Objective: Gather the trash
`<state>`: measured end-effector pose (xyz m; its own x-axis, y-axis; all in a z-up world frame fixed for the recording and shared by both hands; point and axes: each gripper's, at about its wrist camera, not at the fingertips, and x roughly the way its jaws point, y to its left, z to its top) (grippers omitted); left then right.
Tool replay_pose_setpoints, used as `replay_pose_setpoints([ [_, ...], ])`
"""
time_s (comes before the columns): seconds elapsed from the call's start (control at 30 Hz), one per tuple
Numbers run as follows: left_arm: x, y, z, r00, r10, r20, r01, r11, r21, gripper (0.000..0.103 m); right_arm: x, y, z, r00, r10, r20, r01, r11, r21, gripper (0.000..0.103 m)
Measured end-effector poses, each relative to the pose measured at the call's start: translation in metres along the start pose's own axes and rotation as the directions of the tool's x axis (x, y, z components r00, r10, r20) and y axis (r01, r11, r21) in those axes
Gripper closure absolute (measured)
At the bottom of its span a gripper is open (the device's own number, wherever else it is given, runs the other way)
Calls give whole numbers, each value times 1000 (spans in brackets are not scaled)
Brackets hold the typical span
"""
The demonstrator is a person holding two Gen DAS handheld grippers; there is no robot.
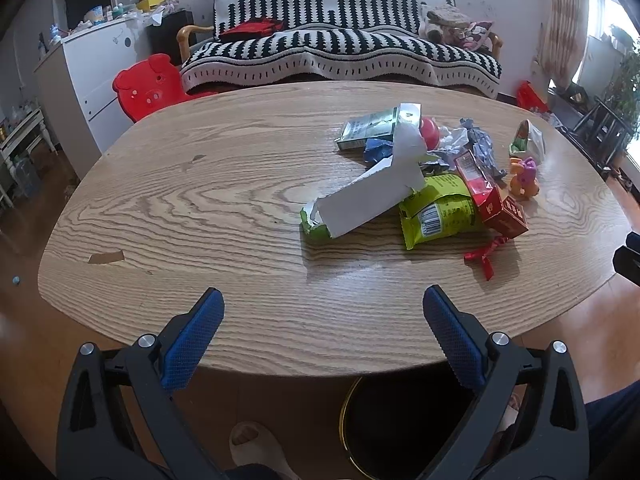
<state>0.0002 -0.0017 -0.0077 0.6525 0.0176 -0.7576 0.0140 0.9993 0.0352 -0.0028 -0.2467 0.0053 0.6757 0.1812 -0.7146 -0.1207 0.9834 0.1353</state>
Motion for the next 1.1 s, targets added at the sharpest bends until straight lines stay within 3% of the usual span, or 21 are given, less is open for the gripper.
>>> replay_pose_setpoints([
  [1.1, -2, 1, 2, 1000, -2, 0, 2, 1000, 0, 6, -3, 0, 1, 1000, 3, 0, -3, 1000, -6, 5],
])
